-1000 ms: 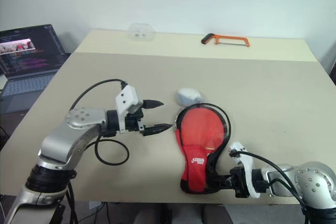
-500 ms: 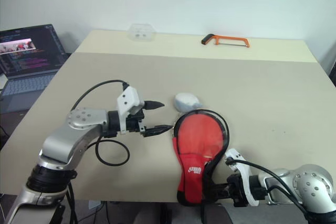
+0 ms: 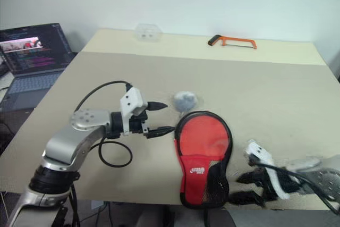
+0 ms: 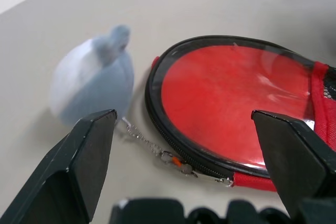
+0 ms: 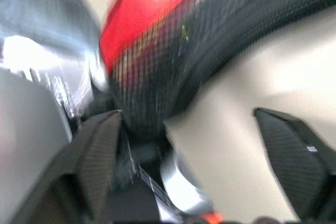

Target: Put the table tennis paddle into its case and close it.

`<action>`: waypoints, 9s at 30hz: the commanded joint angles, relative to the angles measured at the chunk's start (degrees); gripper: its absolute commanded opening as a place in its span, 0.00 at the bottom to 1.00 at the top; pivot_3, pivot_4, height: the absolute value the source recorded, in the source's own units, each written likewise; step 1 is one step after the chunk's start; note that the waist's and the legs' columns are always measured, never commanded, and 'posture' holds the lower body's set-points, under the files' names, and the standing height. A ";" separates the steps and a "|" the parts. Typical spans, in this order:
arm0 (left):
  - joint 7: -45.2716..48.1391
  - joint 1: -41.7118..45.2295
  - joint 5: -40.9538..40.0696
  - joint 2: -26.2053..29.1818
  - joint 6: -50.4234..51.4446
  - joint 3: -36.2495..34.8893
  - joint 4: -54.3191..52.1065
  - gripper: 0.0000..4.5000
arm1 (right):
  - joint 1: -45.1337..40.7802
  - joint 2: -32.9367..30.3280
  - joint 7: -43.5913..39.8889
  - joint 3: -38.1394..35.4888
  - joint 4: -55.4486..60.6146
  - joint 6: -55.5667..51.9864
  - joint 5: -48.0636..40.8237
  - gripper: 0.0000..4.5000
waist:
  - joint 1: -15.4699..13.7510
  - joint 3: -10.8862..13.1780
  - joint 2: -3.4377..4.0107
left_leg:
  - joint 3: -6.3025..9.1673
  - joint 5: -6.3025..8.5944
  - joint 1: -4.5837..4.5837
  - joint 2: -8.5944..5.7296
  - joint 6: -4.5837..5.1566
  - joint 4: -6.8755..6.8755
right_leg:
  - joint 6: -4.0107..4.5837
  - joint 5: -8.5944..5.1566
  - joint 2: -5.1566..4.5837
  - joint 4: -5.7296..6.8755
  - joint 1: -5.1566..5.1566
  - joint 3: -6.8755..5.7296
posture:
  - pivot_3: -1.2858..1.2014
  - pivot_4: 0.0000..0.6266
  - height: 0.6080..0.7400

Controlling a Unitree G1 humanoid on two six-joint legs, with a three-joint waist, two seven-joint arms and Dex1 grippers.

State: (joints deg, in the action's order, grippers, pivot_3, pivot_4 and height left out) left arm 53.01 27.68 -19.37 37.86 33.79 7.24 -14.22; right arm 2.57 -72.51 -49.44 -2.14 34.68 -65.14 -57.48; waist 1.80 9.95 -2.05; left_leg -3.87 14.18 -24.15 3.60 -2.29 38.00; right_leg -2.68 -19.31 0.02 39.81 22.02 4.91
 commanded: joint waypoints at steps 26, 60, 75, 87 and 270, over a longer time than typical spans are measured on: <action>-0.37 19.25 12.89 -11.53 -17.29 5.71 31.85 1.00 | -24.08 43.67 13.21 18.78 -22.80 26.05 36.26 0.99 | -1.40 -0.02 -0.08 | 0.51 -0.07 -0.58 0.00 -0.06 0.59 | 0.12 0.06 -0.04 0.30 0.24 -0.77 | 0.52 0.24 1.00; -15.80 40.47 28.35 -33.04 -33.88 7.01 81.85 0.63 | -21.98 50.34 15.55 18.05 -28.53 25.00 42.91 1.00 | -1.23 -0.22 -0.10 | 0.64 -0.06 -0.45 -0.03 0.05 0.94 | 0.12 0.06 0.14 0.96 0.13 -0.81 | 0.52 0.24 1.00; -35.81 48.59 35.48 -39.67 -42.02 8.59 90.29 0.15 | -19.12 48.19 17.02 18.61 -25.12 22.11 44.66 1.00 | -1.84 -0.45 -0.15 | 0.64 -0.07 -0.15 -0.14 0.07 0.95 | 0.10 0.05 0.07 0.93 -0.33 -0.97 | 0.52 0.24 1.00; -46.00 52.63 46.73 -50.15 -53.41 15.20 92.21 0.15 | -16.75 48.51 17.39 19.86 -19.96 19.02 45.59 1.00 | -1.82 -0.45 -0.13 | 0.59 -0.07 -0.21 -0.17 0.07 0.89 | 0.10 0.05 0.07 0.72 -0.31 -0.95 | 0.52 0.24 1.00; -12.63 -5.05 19.48 -28.24 -12.42 17.55 26.26 1.00 | -73.11 55.91 19.18 5.83 -100.06 38.41 59.28 0.01 | -0.01 -1.47 0.75 | 0.54 -0.07 0.41 0.04 0.03 -0.08 | 0.24 0.04 -0.12 0.01 -0.69 -0.74 | 0.52 0.24 1.00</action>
State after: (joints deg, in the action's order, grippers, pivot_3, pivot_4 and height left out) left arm 39.41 25.04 -1.47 9.22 18.45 21.72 7.70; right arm -70.07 -14.11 -29.61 2.80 -69.40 -26.35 0.06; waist 1.79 8.48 -1.30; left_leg -3.32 14.10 -23.75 3.64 -2.26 37.93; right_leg -2.44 -19.27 -0.10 39.81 21.34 4.16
